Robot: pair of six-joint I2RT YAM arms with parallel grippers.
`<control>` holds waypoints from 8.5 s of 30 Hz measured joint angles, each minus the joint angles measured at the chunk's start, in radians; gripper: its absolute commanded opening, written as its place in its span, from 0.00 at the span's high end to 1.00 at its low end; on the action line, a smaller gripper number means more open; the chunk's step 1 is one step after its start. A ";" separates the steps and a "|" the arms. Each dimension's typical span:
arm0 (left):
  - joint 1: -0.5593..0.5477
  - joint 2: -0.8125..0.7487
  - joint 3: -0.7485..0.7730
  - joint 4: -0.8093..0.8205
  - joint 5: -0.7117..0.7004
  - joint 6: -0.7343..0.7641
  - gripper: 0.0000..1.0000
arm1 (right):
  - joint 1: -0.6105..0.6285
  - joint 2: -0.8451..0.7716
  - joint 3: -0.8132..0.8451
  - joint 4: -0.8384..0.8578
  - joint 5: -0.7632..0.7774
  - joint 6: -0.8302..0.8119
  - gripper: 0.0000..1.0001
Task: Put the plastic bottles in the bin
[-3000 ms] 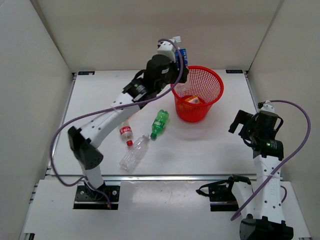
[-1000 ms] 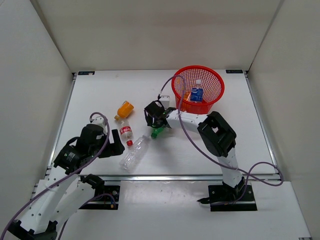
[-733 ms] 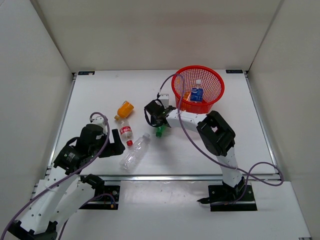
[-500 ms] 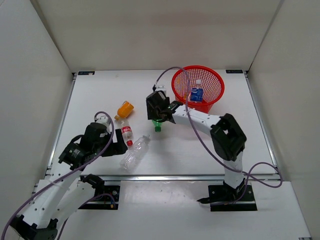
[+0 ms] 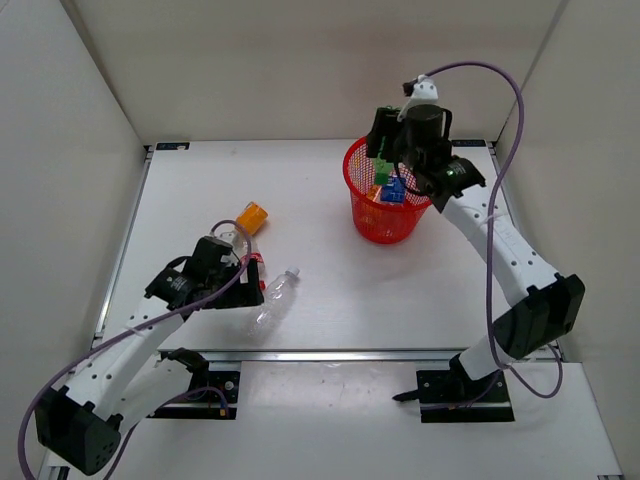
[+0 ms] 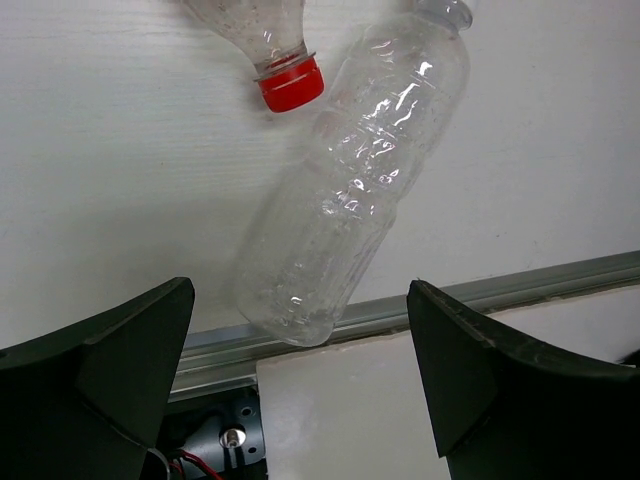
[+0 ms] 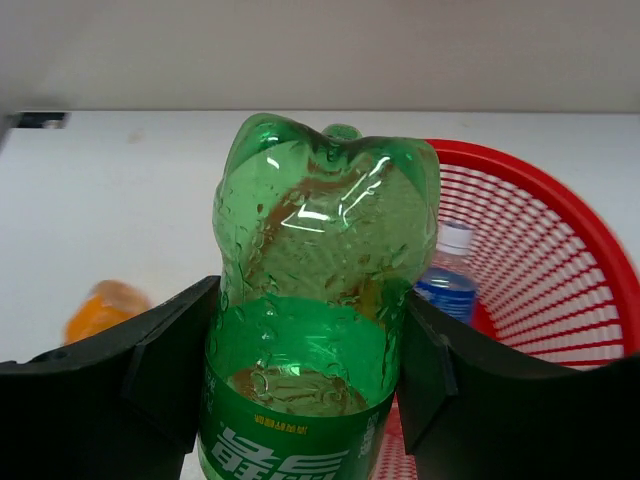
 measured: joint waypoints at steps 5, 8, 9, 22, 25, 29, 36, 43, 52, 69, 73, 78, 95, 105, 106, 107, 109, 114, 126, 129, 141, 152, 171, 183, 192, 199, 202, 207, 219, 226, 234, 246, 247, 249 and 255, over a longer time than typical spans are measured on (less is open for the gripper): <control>0.000 0.031 -0.001 0.025 0.002 0.016 0.01 | -0.119 0.110 0.010 -0.041 -0.032 -0.029 0.32; -0.001 0.060 -0.001 0.039 0.005 0.029 0.01 | -0.145 0.195 0.038 -0.093 -0.068 -0.041 0.01; -0.002 0.070 -0.001 0.045 0.006 0.034 0.02 | -0.148 0.214 0.048 -0.110 -0.079 -0.048 0.01; -0.042 0.262 -0.001 0.142 0.033 0.092 0.02 | -0.209 -0.013 -0.077 -0.139 -0.204 -0.085 0.01; -0.061 0.315 0.000 0.170 0.039 0.104 0.01 | -0.246 -0.195 -0.220 -0.128 -0.236 -0.073 0.01; -0.097 0.400 0.011 0.198 0.038 0.114 0.02 | -0.254 -0.372 -0.346 -0.122 -0.266 -0.061 0.01; -0.193 0.501 0.028 0.222 0.046 0.104 0.42 | -0.307 -0.515 -0.496 -0.143 -0.286 -0.043 0.01; -0.249 0.503 0.113 0.211 0.077 0.085 0.61 | -0.530 -0.647 -0.656 -0.180 -0.323 -0.016 0.01; -0.226 0.484 0.594 0.167 0.055 0.082 0.55 | -0.743 -0.748 -0.813 -0.288 -0.375 -0.013 0.01; -0.215 1.314 1.510 0.581 0.077 -0.172 0.49 | -0.628 -0.815 -0.816 -0.329 -0.328 0.016 0.01; -0.247 1.402 1.540 0.601 0.103 -0.221 0.41 | -0.661 -0.816 -0.811 -0.332 -0.321 0.013 0.01; -0.274 1.446 1.587 0.600 0.195 -0.253 0.08 | -0.653 -0.816 -0.796 -0.350 -0.287 0.009 0.00; -0.261 0.613 0.835 0.477 -0.003 -0.067 0.01 | -0.352 -0.716 -0.556 -0.341 -0.191 -0.051 0.01; 0.016 0.037 0.298 0.066 -0.268 -0.129 0.01 | 0.352 -0.311 -0.360 -0.206 -0.077 -0.097 0.01; 0.037 0.006 0.259 0.003 -0.284 -0.144 0.01 | 0.375 -0.247 -0.340 -0.185 -0.087 -0.098 0.00; 0.053 -0.027 0.227 -0.062 -0.297 -0.155 0.02 | 0.396 -0.179 -0.317 -0.169 -0.096 -0.101 0.01; 0.072 -0.094 0.197 -0.165 -0.319 -0.180 0.01 | 0.442 -0.038 -0.248 -0.161 -0.111 -0.108 0.01; 0.080 -0.233 0.216 -0.350 -0.386 -0.236 0.01 | 0.510 0.304 -0.016 -0.130 -0.163 -0.110 0.01; 0.024 -0.263 0.280 -0.434 -0.427 -0.282 0.01 | 0.507 0.740 0.281 -0.081 -0.125 -0.013 0.05; 0.024 -0.238 0.314 -0.436 -0.449 -0.274 0.01 | 0.508 0.773 0.278 -0.075 -0.116 0.002 0.09; 0.043 -0.196 0.324 -0.361 -0.445 -0.212 0.02 | 0.519 0.749 0.168 -0.016 -0.124 0.021 0.61; 0.147 0.019 0.299 -0.131 -0.315 -0.056 0.01 | 0.392 0.232 -0.069 -0.086 -0.155 -0.020 0.68; 0.325 0.661 0.570 0.121 -0.032 0.241 0.01 | -0.203 0.064 0.026 -0.159 -0.157 -0.104 0.65; 0.359 1.024 0.847 0.106 0.144 0.470 0.01 | -0.266 0.134 0.026 -0.225 -0.163 -0.095 0.01; 0.360 1.178 1.035 0.061 0.191 0.611 0.01 | -0.280 0.095 0.016 -0.254 -0.183 -0.097 0.01; 0.362 1.248 1.034 0.049 0.241 0.650 0.01 | -0.312 -0.097 -0.063 -0.234 -0.256 -0.094 0.00; 0.360 1.285 1.043 0.044 0.257 0.651 0.01 | -0.339 -0.175 -0.102 -0.222 -0.285 -0.092 0.01; 0.354 1.335 1.041 0.035 0.257 0.651 0.01 | -0.397 -0.265 -0.149 -0.215 -0.319 -0.091 0.01; 0.340 1.178 0.753 0.148 0.225 0.581 0.02 | -0.441 -0.409 -0.308 -0.215 -0.324 -0.070 0.01; 0.332 1.102 0.639 0.203 0.164 0.522 0.03 | -0.443 -0.459 -0.364 -0.221 -0.320 -0.065 0.01; 0.315 1.182 0.751 0.212 0.137 0.474 0.38 | -0.443 -0.521 -0.408 -0.247 -0.318 -0.056 0.01; 0.240 1.106 0.836 0.183 0.093 0.303 0.51 | -0.506 -0.664 -0.460 -0.304 -0.196 -0.058 0.01; 0.231 1.093 0.867 0.189 0.093 0.281 0.51 | -0.518 -0.670 -0.469 -0.307 -0.193 -0.058 0.01; 0.197 1.073 0.948 0.196 0.079 0.247 0.50 | -0.536 -0.676 -0.488 -0.316 -0.192 -0.060 0.01; -0.027 1.135 1.422 0.226 0.068 0.199 0.51 | -0.555 -0.680 -0.522 -0.350 -0.193 -0.073 0.00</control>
